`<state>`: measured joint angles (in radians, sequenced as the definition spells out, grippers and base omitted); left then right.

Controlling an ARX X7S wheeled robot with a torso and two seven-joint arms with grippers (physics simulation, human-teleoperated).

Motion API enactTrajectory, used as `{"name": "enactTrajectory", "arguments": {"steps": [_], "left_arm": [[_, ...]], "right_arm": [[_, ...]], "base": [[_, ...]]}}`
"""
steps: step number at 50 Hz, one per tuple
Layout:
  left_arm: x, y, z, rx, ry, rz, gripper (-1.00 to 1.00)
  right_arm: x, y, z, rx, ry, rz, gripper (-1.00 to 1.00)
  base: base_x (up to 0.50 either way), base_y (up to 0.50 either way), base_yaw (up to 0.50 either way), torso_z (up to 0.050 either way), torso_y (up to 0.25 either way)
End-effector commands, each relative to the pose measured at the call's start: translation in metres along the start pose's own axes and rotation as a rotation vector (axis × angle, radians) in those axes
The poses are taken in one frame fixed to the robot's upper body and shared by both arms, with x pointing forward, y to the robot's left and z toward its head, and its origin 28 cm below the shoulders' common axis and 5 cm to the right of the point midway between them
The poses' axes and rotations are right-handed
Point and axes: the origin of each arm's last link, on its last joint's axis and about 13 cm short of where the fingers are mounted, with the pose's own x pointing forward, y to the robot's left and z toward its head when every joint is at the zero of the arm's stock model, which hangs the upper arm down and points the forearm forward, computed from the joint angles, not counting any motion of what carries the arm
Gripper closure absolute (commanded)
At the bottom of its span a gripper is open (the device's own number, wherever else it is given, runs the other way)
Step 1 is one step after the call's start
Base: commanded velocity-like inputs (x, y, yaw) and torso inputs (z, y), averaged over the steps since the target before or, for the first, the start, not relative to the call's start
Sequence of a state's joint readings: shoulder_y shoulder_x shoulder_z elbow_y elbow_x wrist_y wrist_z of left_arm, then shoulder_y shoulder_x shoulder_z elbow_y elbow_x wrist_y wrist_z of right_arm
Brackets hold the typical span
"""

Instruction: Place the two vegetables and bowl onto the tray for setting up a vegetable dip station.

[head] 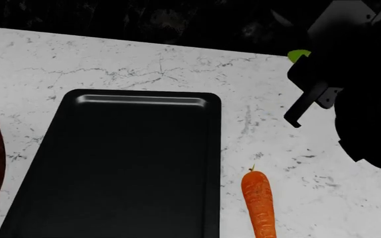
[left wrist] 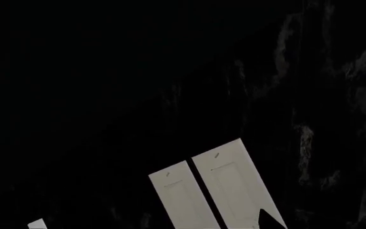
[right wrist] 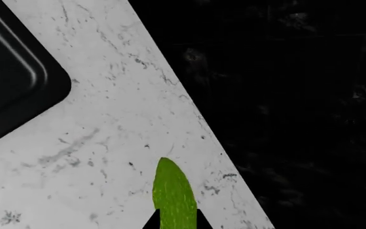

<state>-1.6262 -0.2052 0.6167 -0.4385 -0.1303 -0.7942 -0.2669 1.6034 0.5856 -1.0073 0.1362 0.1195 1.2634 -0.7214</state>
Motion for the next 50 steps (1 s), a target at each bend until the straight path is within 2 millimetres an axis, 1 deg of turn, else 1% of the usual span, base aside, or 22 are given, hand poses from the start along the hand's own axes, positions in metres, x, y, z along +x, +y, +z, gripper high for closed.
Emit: {"name": "enactTrajectory", "arguments": {"steps": [1,4,5,7,14,19,24,29,34,35,41,44,50], "left_arm": [[-0.006,-0.002,0.011,-0.074,-0.004,-0.060,-1.00],[-0.008,-0.002,0.012,-0.077,-0.009,-0.063,-1.00],[-0.009,-0.001,0.013,-0.078,-0.010,-0.063,-1.00],[-0.009,-0.001,0.015,-0.079,-0.013,-0.062,-1.00],[-0.011,0.000,0.015,-0.079,-0.017,-0.063,-1.00],[-0.010,0.000,0.016,-0.082,-0.016,-0.065,-1.00],[-0.011,0.001,0.015,-0.082,-0.014,-0.064,-1.00],[-0.012,0.000,0.013,-0.081,-0.010,-0.067,-1.00],[-0.011,0.000,0.010,-0.085,-0.006,-0.065,-1.00],[-0.011,-0.001,0.007,-0.086,-0.003,-0.065,-1.00],[-0.011,-0.002,0.002,-0.088,0.006,-0.065,-1.00],[-0.011,-0.001,0.004,-0.088,0.006,-0.066,-1.00],[-0.011,-0.003,0.000,-0.090,0.013,-0.065,-1.00]], "right_arm": [[-0.012,0.007,0.026,0.075,-0.094,0.075,1.00],[-0.014,0.009,0.033,0.088,-0.100,0.089,1.00],[-0.015,0.009,0.036,0.107,-0.076,0.090,1.00],[-0.016,0.010,0.041,0.137,-0.108,0.126,1.00],[-0.016,0.016,0.059,0.167,-0.126,0.151,1.00],[-0.010,0.017,0.072,0.231,-0.135,0.180,1.00],[-0.005,0.019,0.084,0.254,-0.163,0.191,1.00],[0.005,0.019,0.095,0.283,-0.179,0.208,1.00],[0.012,0.023,0.101,0.282,-0.179,0.236,1.00],[0.015,0.027,0.103,0.277,-0.192,0.258,1.00],[0.026,0.041,0.104,0.270,-0.202,0.328,1.00],[0.030,0.045,0.103,0.264,-0.205,0.336,1.00],[0.041,0.054,0.103,0.278,-0.203,0.367,1.00]], "base": [[0.00,0.00,0.00,0.000,0.000],[0.00,0.00,0.00,0.000,0.000],[0.00,0.00,0.00,0.000,0.000],[0.00,0.00,0.00,0.000,0.000],[0.00,0.00,0.00,0.000,0.000],[0.00,0.00,0.00,0.000,0.000],[0.00,0.00,0.00,0.000,0.000],[0.00,0.00,0.00,0.000,0.000],[0.00,0.00,0.00,0.000,0.000],[0.00,0.00,0.00,0.000,0.000],[0.00,0.00,0.00,0.000,0.000],[0.00,0.00,0.00,0.000,0.000],[0.00,0.00,0.00,0.000,0.000]]}}
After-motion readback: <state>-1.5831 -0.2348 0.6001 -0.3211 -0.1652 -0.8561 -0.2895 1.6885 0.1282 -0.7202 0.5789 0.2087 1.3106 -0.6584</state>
